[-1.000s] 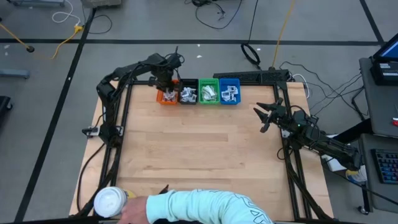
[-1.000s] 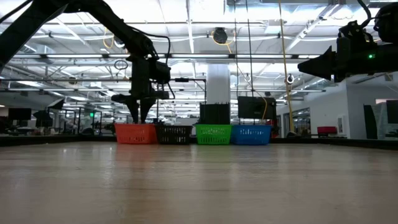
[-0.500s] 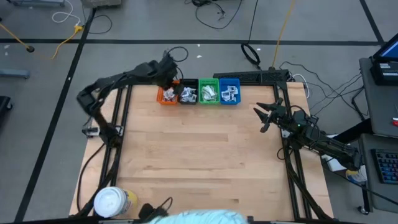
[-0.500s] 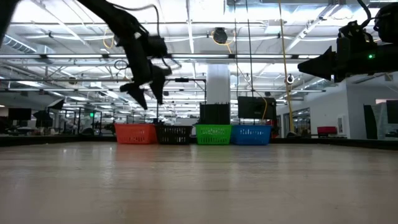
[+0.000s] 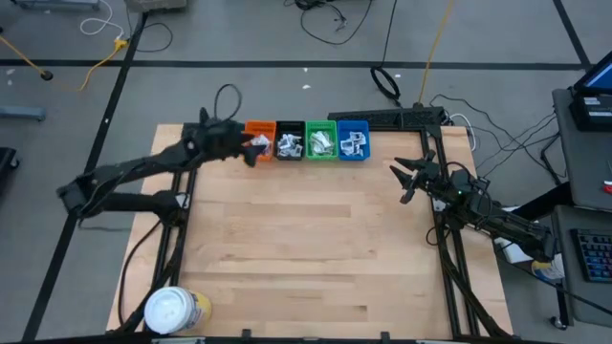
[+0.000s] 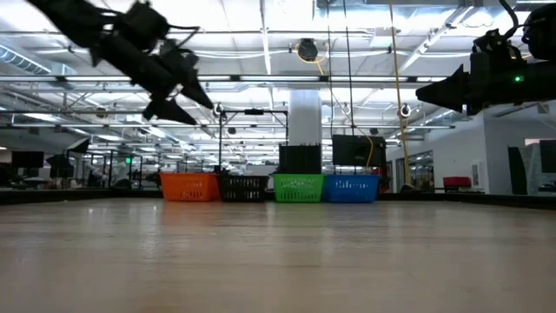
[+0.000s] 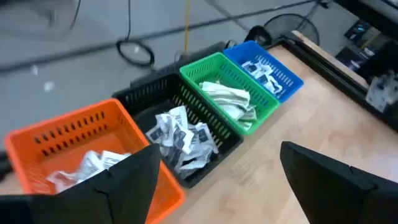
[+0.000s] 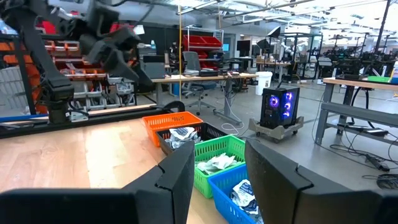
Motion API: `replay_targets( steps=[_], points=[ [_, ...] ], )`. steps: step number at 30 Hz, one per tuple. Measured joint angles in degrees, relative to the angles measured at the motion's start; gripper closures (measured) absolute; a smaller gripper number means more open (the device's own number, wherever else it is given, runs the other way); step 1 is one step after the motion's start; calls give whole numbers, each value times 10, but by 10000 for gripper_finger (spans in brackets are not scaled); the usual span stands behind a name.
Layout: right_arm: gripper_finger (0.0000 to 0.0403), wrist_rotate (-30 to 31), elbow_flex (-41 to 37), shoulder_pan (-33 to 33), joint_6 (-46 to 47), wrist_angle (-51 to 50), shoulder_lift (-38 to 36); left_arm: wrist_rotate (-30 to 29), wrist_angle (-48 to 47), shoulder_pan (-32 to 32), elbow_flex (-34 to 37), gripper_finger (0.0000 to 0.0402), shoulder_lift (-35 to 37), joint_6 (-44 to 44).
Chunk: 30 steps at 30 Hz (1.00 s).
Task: Pick & Place First Aid Supplies
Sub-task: Return to home position
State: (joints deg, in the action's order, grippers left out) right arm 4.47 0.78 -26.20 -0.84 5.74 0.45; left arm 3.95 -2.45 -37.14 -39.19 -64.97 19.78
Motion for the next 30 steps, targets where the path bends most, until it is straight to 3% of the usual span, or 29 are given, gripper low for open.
replay_targets(
  steps=[11, 16, 23, 30],
  points=[
    [264, 0, 0, 0, 0, 0, 0, 3, 214, -2, 243, 64, 258, -126],
    [264, 0, 0, 0, 0, 0, 0, 5, 246, -2, 319, 70, 353, -138],
    [264, 0, 0, 0, 0, 0, 0, 11, 250, -2, 383, 67, 447, -104],
    [264, 0, 0, 0, 0, 0, 0, 10, 194, -2, 384, 68, 526, -136]
  ],
)
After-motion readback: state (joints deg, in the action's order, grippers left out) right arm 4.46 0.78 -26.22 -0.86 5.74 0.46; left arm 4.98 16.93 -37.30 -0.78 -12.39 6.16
